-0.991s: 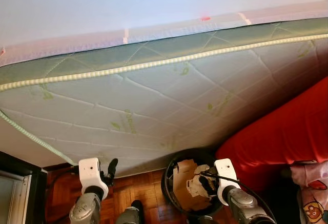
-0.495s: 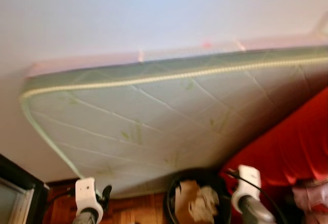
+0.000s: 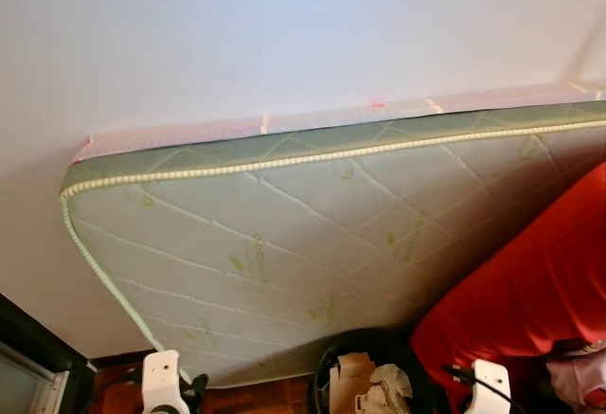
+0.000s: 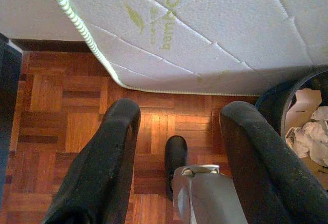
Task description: Clean up the room
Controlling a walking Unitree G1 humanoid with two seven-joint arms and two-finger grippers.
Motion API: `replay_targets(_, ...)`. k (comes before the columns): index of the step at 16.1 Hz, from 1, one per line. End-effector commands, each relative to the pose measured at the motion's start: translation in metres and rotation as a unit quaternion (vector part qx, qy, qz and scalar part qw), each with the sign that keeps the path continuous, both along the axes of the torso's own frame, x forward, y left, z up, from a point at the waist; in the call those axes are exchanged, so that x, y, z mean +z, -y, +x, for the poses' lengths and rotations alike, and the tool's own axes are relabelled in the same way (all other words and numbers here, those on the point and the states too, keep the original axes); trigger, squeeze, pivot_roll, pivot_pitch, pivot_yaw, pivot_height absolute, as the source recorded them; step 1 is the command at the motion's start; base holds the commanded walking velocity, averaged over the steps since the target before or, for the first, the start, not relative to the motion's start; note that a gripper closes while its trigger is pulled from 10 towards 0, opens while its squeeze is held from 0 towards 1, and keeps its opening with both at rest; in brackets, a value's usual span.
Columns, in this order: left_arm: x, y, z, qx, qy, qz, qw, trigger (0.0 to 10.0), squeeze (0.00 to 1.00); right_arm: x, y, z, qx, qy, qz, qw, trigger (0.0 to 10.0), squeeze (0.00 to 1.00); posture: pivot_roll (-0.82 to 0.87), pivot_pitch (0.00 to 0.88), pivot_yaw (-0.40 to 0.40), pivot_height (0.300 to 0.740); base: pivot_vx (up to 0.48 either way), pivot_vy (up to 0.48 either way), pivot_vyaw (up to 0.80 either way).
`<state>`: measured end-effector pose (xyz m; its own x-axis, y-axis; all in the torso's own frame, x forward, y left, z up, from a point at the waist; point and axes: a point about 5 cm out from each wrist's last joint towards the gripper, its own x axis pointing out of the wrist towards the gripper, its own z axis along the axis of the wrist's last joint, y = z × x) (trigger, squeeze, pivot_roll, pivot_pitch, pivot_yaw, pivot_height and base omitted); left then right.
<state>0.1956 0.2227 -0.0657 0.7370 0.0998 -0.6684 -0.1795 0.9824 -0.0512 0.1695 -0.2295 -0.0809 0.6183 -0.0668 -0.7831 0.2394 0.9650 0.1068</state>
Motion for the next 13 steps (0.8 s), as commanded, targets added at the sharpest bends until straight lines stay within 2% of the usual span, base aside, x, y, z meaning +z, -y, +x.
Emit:
replay_targets(1, -0.005, -0.003, -0.01, -0.002, -0.022, 0.001, 1.0, 10.0, 0.0, -0.003, 0.002, -0.007, 0.006, -0.014, -0.002, 1.0, 10.0, 0.0, 0.07, 0.0, 0.003, 0.74, 0.0, 0.0, 0.0)
replay_targets(3, -0.013, -0.009, -0.028, 0.007, -0.047, -0.004, 0.999, 10.0, 0.0, -0.003, 0.004, -0.009, -0.001, -0.017, 0.0, 1.0, 10.0, 0.0, 0.06, 0.0, 0.005, 0.74, 0.0, 0.0, 0.0)
replay_targets(4, -0.016, -0.011, -0.037, 0.009, -0.059, -0.006, 0.998, 10.0, 0.0, 0.0, 0.0, 0.001, 0.017, -0.013, -0.002, 1.0, 10.0, 0.0, 0.05, 0.0, -0.003, 0.74, 0.0, 0.0, 0.0)
replay_targets(7, -0.019, -0.011, -0.043, -0.004, -0.068, -0.005, 0.998, 10.0, 0.0, 0.001, 0.001, 0.003, 0.03, -0.015, -0.011, 0.999, 10.0, 0.0, 0.05, 0.012, -0.006, 0.74, 0.0, 0.0, 0.0)
replay_targets(8, -0.018, -0.01, -0.043, -0.001, -0.066, -0.006, 0.998, 10.0, 0.0, 0.001, 0.0, 0.002, 0.029, -0.014, -0.007, 0.999, 10.0, 0.0, 0.05, 0.011, -0.002, 0.74, 0.0, 0.0, 0.0)
replay_targets(9, -0.017, -0.005, -0.036, -0.004, -0.064, -0.003, 0.998, 10.0, 0.0, 0.0, 0.0, 0.001, 0.03, -0.017, -0.006, 0.999, 10.0, 0.0, 0.05, 0.01, -0.003, 0.74, 0.0, 0.0, 0.0)
replay_targets(13, -0.017, -0.003, -0.034, -0.003, -0.06, -0.003, 0.998, 10.0, 0.0, -0.001, -0.001, -0.001, 0.028, -0.022, -0.004, 0.999, 10.0, 0.0, 0.06, 0.0, -0.001, 0.74, 0.0, 0.0, 0.0)
